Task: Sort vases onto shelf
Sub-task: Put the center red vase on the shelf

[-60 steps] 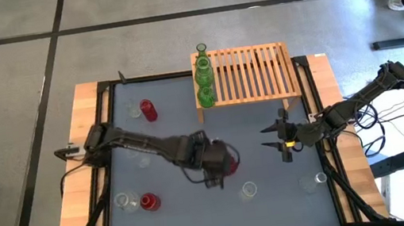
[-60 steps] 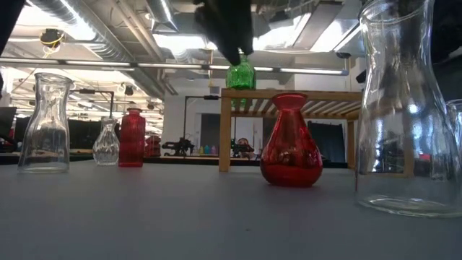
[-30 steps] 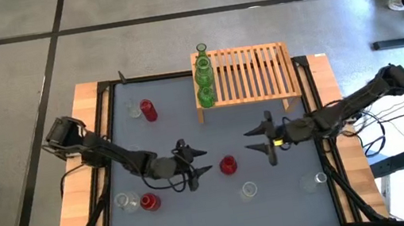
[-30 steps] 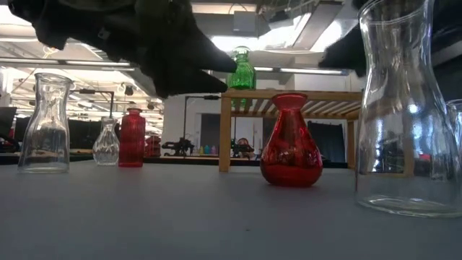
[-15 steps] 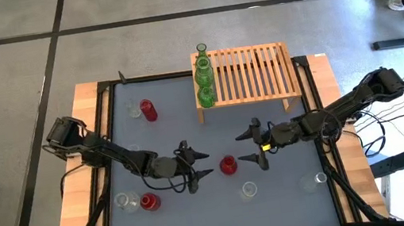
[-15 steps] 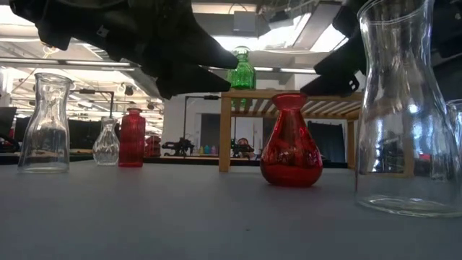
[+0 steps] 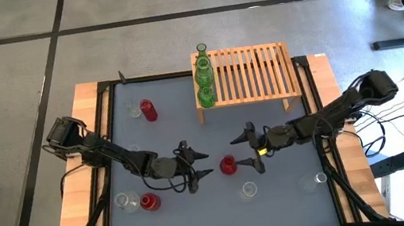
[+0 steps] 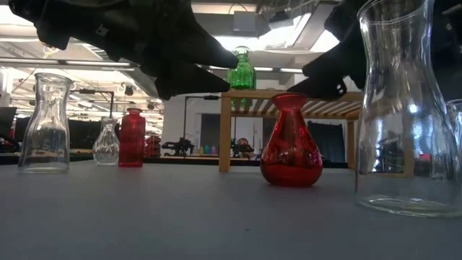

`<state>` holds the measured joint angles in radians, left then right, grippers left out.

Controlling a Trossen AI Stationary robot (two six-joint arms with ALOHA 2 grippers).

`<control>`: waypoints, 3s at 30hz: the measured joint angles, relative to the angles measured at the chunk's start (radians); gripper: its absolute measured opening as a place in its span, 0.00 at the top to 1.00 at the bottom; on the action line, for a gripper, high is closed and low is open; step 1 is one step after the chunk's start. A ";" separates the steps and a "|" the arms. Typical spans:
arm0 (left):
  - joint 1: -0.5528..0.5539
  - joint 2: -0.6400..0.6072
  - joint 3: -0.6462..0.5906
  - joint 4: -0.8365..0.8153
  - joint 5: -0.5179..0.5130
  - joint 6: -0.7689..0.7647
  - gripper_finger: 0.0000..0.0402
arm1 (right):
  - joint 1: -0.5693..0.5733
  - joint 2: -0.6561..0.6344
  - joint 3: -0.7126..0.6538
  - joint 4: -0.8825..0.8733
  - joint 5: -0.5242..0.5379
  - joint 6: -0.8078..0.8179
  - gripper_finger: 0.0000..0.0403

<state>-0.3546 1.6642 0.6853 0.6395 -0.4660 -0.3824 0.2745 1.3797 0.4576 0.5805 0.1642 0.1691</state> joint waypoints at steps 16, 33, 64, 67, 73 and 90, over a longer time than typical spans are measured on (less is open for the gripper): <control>-0.020 0.000 0.000 -0.003 -0.024 -0.007 0.35 | 0.000 0.216 0.000 0.266 -0.021 -0.051 0.15; -0.020 0.000 0.000 -0.003 -0.041 -0.007 0.35 | 0.000 0.293 0.001 0.330 -0.025 -0.103 0.50; -0.020 0.000 0.000 -0.003 -0.047 -0.007 0.35 | -0.082 -0.321 0.043 -0.186 0.026 -0.149 0.77; -0.020 0.000 0.000 -0.003 -0.047 -0.007 0.35 | -0.139 -0.375 0.112 -0.327 0.027 -0.167 0.77; -0.019 0.000 0.000 -0.003 -0.047 -0.007 0.35 | -0.271 -0.396 0.242 -0.435 -0.036 -0.245 0.77; -0.012 0.000 0.000 -0.003 -0.049 -0.007 0.35 | -0.775 -0.283 0.354 -0.347 -0.281 -0.282 0.76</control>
<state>-0.3668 1.6646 0.6857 0.6369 -0.5152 -0.3890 -0.5010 1.0966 0.8120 0.2334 -0.1172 -0.1133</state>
